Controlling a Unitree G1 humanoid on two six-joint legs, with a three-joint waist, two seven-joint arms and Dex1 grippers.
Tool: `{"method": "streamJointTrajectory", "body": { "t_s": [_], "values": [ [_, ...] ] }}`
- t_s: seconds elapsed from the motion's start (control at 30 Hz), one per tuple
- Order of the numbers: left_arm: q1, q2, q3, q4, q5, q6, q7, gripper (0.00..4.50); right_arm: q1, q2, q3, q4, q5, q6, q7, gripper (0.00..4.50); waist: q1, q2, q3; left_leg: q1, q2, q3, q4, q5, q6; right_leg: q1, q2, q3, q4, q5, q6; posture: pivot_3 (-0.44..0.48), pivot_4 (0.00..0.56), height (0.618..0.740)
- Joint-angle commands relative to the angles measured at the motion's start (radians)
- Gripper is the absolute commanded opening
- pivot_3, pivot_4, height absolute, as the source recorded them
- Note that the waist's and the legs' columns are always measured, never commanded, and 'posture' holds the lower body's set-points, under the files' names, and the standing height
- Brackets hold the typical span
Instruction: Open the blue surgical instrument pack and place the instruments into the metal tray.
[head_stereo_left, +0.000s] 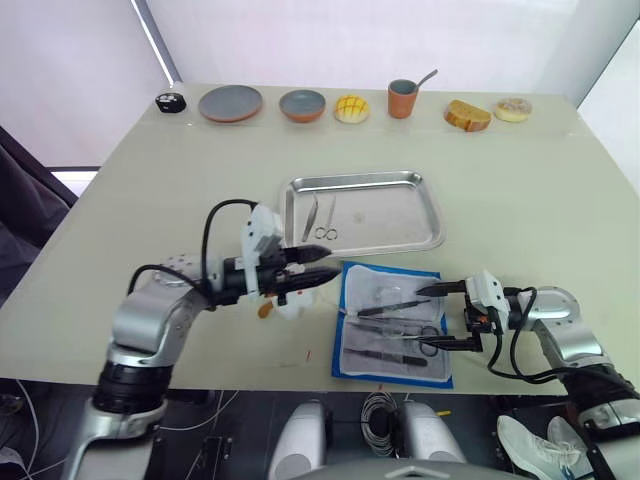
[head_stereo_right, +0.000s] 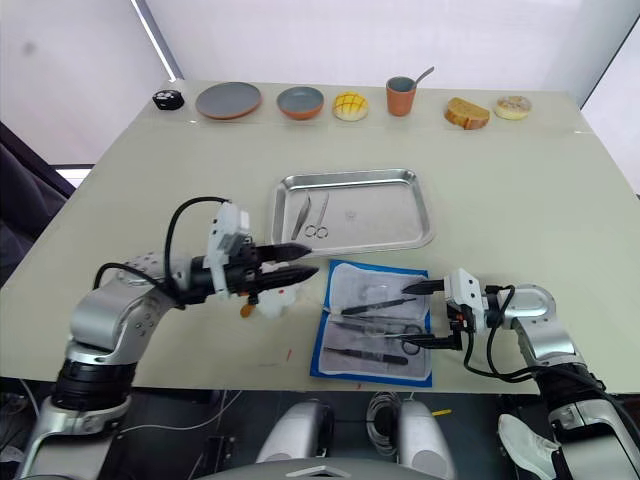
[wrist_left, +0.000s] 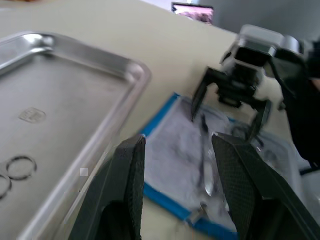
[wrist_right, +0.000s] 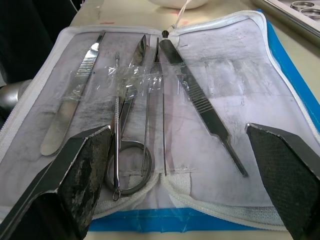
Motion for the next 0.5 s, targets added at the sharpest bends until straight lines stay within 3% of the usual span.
{"method": "streamJointTrajectory", "body": {
  "t_s": [0.03, 0.2, 0.5],
  "values": [
    [0.017, 0.064, 0.058, 0.023, -0.054, -0.037, -0.109, 2.75, 0.04, -0.009, 0.025, 0.032, -0.041, 0.03, -0.003, 4.5, 0.0, 0.0, 0.0, 0.0, 0.0, 0.0, 0.0, 0.0, 0.0, 0.0, 0.0, 0.0, 0.0, 0.0, 0.0, 0.0, 0.15, 0.74],
    [0.029, 0.128, 0.051, 0.012, -0.056, -0.035, -0.151, 4.45, 0.046, -0.01, 0.019, 0.029, -0.038, 0.029, -0.002, 4.5, 0.0, 0.0, 0.0, 0.0, 0.0, 0.0, 0.0, 0.0, 0.0, 0.0, 0.0, -0.001, 0.0, 0.0, 0.0, 0.0, 0.15, 0.74],
    [-0.088, 0.032, -0.164, -0.057, 0.079, -0.031, 0.003, 4.45, 0.059, 0.0, 0.014, 0.009, -0.029, 0.034, -0.007, 4.5, 0.002, 0.0, 0.0, -0.001, 0.0, 0.0, 0.0, 0.0, 0.001, 0.0, 0.001, -0.001, 0.0, 0.0, 0.0, 0.0, 0.15, 0.74]
  ]
}}
